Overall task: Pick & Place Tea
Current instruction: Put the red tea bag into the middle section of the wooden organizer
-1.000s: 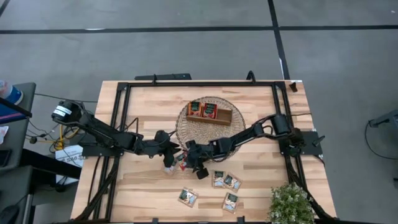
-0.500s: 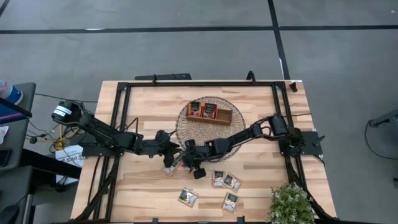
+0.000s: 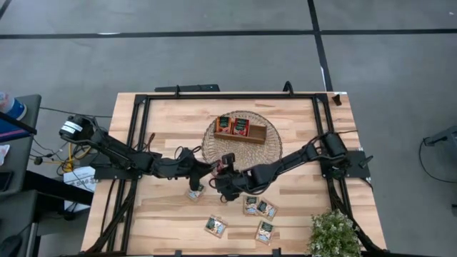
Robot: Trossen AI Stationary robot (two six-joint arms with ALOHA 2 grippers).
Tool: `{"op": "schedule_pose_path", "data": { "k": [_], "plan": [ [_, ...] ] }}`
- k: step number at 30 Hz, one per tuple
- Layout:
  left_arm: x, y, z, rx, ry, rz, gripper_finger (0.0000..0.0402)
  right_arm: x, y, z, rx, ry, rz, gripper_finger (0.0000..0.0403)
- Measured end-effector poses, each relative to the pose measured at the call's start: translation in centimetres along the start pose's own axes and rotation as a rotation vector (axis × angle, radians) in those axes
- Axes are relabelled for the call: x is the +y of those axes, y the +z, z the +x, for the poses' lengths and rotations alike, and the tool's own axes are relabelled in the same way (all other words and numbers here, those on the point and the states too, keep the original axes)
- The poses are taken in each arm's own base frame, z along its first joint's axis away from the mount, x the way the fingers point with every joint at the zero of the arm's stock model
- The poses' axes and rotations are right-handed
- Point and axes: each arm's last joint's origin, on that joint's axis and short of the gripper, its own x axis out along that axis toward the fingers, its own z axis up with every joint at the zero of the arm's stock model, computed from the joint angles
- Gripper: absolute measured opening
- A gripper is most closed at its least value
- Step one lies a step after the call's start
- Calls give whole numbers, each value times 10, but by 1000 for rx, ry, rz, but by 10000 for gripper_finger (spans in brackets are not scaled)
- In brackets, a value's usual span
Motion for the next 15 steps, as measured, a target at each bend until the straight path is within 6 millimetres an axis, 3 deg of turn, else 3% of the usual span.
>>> {"op": "schedule_pose_path", "data": {
  "k": [15],
  "plan": [
    [-2,0,-1,-27,9,-1,106,17,9,-22,-11,-95,-44,5]
  ]
}}
